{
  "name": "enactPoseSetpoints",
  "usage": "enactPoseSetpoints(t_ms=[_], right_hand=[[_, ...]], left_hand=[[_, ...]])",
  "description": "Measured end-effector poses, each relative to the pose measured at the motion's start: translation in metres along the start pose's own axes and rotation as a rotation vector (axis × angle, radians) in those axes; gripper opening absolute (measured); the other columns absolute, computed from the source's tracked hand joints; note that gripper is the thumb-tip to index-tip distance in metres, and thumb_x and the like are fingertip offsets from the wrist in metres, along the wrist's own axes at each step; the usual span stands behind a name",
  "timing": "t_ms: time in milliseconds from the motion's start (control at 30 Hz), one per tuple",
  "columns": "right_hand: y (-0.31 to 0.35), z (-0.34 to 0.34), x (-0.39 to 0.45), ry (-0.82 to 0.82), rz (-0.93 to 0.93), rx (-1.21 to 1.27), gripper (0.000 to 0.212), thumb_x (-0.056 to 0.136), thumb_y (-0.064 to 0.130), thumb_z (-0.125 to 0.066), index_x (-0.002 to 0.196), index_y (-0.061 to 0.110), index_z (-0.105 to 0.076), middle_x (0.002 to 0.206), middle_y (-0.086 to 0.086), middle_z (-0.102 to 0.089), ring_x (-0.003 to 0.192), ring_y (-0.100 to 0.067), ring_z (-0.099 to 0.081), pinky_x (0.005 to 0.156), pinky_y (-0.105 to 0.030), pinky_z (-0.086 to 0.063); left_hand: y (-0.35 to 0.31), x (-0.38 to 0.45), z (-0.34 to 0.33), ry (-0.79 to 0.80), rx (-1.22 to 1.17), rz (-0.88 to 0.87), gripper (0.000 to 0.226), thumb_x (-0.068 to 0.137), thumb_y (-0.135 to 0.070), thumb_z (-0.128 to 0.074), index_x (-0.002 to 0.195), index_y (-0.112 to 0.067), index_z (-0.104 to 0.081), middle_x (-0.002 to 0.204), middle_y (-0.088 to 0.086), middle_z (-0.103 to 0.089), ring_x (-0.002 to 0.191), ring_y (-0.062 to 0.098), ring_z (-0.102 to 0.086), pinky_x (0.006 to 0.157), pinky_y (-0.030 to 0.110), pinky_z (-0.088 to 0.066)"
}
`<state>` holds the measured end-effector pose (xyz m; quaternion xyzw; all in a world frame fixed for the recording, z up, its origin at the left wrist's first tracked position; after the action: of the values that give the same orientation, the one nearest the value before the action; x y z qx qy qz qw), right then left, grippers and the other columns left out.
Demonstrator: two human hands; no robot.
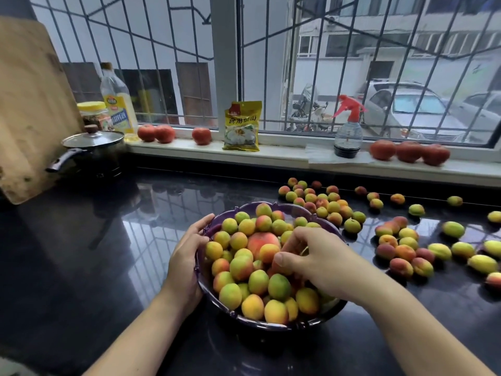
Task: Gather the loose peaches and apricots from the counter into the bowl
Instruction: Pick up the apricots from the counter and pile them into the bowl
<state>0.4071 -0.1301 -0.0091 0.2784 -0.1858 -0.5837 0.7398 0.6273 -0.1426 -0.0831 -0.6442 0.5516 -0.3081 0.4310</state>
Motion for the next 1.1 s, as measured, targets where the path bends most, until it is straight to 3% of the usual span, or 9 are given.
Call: enactPoseSetpoints(t_ms=[167,300,400,500,600,767,967,1100], right_hand=[[0.002,0.012,-0.004,0.004,0.043,0.029,0.025,0.094,0.050,-0.062,0.112,0.032,-0.064,0.103,0.011,-0.067,0.089,-0.005,-0.065,0.076,-0.025,-0.057],[-0.033,0.095,-0.006,-0.478,0.051,0.098,0.010,0.099,0.035,-0.060,0.096,0.028,-0.067,0.085,0.010,-0.067,0.074,-0.007,-0.062,0.063,-0.015,-0.044],[-0.086,0.119,-0.019,-0.759,-0.121,-0.227,0.013,0.099,0.022,-0.059,0.095,0.016,-0.069,0.093,-0.007,-0.068,0.075,-0.020,-0.046,0.065,-0.029,-0.037],[-0.136,0.102,-0.023,-0.637,-0.410,-0.373,0.016,0.100,0.028,-0.055,0.096,0.015,-0.061,0.108,-0.017,-0.062,0.083,-0.030,-0.047,0.070,-0.036,-0.036],[-0.148,0.093,-0.028,-0.501,-0.578,-0.472,0.028,0.101,0.036,-0.052,0.115,0.013,-0.059,0.120,-0.014,-0.054,0.102,-0.036,-0.056,0.072,-0.037,-0.039],[-0.149,0.084,-0.032,-0.387,-0.653,-0.532,0.041,0.098,0.039,-0.061,0.129,0.012,-0.056,0.127,-0.014,-0.049,0.114,-0.037,-0.057,0.074,-0.037,-0.039],[-0.160,0.084,-0.037,-0.338,-0.692,-0.540,0.034,0.095,0.026,-0.065,0.123,0.014,-0.052,0.124,-0.014,-0.051,0.114,-0.038,-0.057,0.075,-0.037,-0.039],[-0.157,0.094,-0.032,-0.431,-0.617,-0.472,0.018,0.093,0.018,-0.061,0.107,0.015,-0.052,0.107,-0.011,-0.050,0.091,-0.034,-0.051,0.072,-0.036,-0.039]], left_hand=[[0.002,0.002,0.001,0.004,-0.004,0.002,0.044,0.097,-0.006,-0.042,0.130,-0.018,-0.067,0.119,0.014,-0.075,0.119,0.038,-0.067,0.108,0.057,-0.049],[0.002,0.005,0.004,-0.006,0.003,-0.011,0.044,0.096,-0.005,-0.043,0.128,-0.019,-0.069,0.120,0.015,-0.075,0.116,0.036,-0.069,0.104,0.054,-0.052],[0.001,0.004,0.003,-0.005,0.018,-0.024,0.044,0.096,-0.005,-0.042,0.127,-0.019,-0.069,0.118,0.015,-0.075,0.109,0.033,-0.071,0.098,0.051,-0.055],[0.000,0.006,0.002,-0.006,0.022,-0.030,0.044,0.096,-0.004,-0.041,0.128,-0.018,-0.069,0.117,0.014,-0.076,0.110,0.033,-0.071,0.097,0.051,-0.055],[0.002,0.006,0.003,-0.009,0.012,-0.023,0.044,0.096,-0.004,-0.041,0.128,-0.017,-0.068,0.119,0.016,-0.075,0.118,0.038,-0.067,0.106,0.057,-0.050],[0.003,0.005,0.003,-0.004,-0.008,-0.014,0.044,0.097,-0.004,-0.041,0.129,-0.018,-0.068,0.120,0.015,-0.075,0.124,0.041,-0.063,0.112,0.061,-0.045],[0.004,0.003,0.004,-0.010,-0.011,-0.010,0.044,0.097,-0.005,-0.042,0.130,-0.018,-0.067,0.119,0.015,-0.075,0.123,0.042,-0.064,0.111,0.062,-0.045],[0.003,0.003,0.004,-0.016,-0.008,-0.008,0.044,0.097,-0.005,-0.042,0.131,-0.018,-0.067,0.120,0.015,-0.075,0.124,0.042,-0.064,0.110,0.061,-0.046]])
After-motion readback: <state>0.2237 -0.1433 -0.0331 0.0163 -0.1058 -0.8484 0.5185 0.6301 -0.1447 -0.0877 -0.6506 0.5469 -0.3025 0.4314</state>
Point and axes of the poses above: each hand's wrist, its own x-axis towards the middle knuckle, its own z-axis out of the back of the hand, y = z × x, the point moved 10 cm from there along x, towards the middle knuckle
